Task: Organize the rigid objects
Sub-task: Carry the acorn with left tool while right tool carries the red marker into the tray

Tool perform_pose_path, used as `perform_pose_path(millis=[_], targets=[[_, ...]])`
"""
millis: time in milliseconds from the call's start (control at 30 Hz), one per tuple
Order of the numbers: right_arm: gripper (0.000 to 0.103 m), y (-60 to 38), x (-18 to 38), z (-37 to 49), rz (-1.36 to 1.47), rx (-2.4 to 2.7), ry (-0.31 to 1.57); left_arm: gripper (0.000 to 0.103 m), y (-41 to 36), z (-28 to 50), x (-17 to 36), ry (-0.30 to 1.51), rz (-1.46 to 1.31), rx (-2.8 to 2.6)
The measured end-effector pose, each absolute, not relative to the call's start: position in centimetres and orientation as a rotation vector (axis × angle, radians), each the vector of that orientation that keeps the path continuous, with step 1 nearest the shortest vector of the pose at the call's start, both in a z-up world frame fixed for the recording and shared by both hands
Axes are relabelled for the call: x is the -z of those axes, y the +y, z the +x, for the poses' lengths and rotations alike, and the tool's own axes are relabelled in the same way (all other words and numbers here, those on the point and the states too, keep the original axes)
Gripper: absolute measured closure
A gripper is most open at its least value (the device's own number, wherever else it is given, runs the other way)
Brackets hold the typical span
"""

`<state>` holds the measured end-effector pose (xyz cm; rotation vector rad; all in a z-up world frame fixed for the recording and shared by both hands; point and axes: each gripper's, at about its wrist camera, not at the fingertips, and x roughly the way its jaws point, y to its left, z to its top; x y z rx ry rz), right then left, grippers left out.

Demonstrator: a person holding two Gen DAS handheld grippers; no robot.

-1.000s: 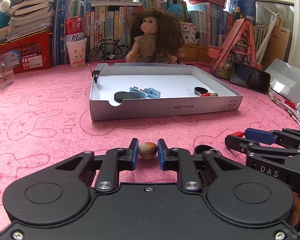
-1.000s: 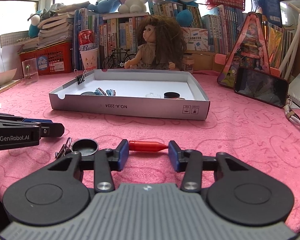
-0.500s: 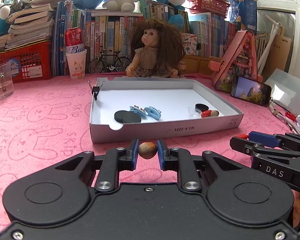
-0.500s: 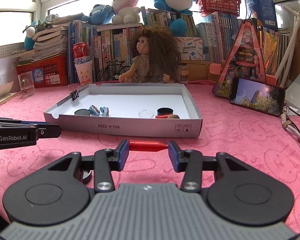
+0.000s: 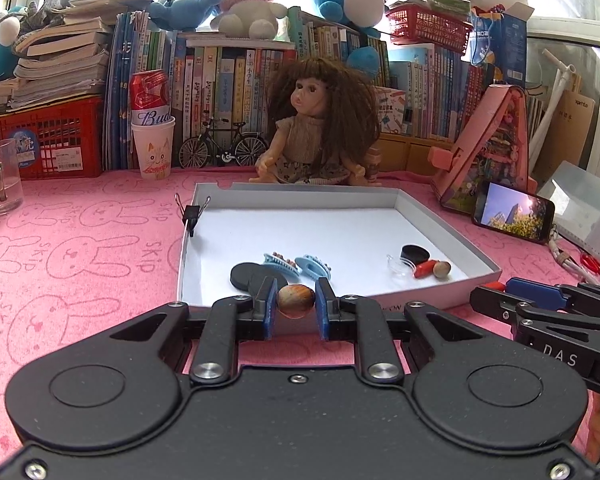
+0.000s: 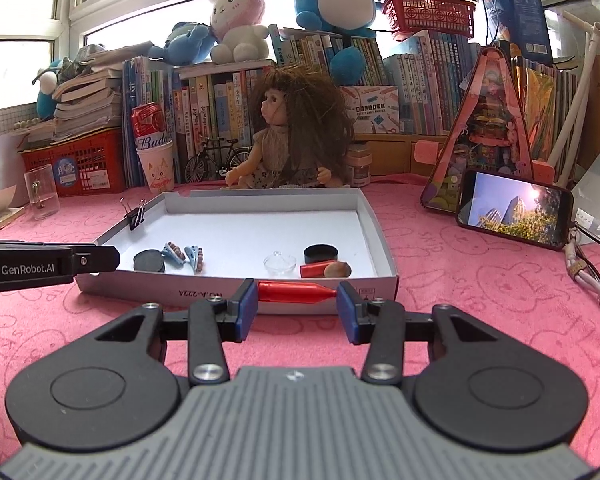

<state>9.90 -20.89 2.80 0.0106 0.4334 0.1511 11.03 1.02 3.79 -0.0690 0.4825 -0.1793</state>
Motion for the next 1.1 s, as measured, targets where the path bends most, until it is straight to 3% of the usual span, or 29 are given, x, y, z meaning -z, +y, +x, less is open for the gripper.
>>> perform_pose_path(millis=[1100], targets=[[0.055, -19.9, -2.0, 20.1, 0.106, -0.201, 0.499, 0.084, -0.7, 20.3, -0.9, 0.580, -0.082, 0.177]])
